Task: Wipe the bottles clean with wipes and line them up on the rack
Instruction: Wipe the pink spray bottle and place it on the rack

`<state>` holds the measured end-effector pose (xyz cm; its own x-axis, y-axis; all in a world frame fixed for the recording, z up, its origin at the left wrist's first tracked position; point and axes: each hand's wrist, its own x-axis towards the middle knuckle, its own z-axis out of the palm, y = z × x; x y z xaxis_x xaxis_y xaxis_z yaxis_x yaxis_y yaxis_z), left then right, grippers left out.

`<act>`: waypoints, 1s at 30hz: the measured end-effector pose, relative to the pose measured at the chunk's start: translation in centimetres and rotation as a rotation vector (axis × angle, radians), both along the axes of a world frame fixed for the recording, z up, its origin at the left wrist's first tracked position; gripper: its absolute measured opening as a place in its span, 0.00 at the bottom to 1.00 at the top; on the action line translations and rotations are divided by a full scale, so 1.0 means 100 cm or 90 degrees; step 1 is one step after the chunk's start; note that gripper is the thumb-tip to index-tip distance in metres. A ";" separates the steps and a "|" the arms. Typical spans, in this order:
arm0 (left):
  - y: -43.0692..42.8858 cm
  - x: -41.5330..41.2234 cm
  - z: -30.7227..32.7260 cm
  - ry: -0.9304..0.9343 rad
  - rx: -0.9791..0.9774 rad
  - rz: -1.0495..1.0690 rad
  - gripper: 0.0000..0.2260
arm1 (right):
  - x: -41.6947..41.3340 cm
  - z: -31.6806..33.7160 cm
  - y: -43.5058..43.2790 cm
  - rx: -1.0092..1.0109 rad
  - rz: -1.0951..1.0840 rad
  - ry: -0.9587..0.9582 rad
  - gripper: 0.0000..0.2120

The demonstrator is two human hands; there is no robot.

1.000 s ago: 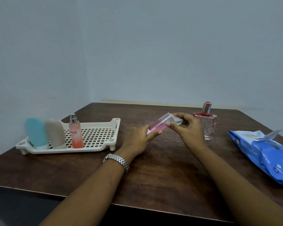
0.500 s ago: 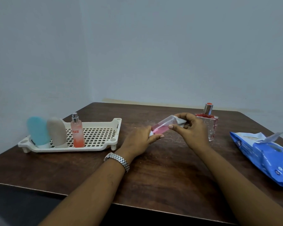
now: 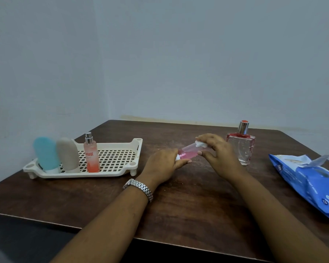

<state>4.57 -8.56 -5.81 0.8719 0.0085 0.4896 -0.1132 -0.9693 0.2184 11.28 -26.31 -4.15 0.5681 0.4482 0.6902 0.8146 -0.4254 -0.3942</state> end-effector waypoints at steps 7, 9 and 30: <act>0.002 0.000 0.002 -0.013 0.001 0.012 0.23 | -0.002 0.000 0.003 0.077 -0.025 0.116 0.22; 0.002 0.000 0.001 -0.010 0.000 0.016 0.23 | -0.002 0.000 0.004 0.096 -0.038 0.119 0.22; 0.001 0.007 -0.002 0.003 -0.264 -0.047 0.14 | -0.009 -0.014 0.025 -0.067 -0.074 -0.254 0.25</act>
<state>5.26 -8.41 -5.97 0.8795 0.1421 0.4542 -0.1769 -0.7884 0.5892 10.36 -23.81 -5.51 0.3165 0.4776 0.8196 0.8390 -0.5440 -0.0070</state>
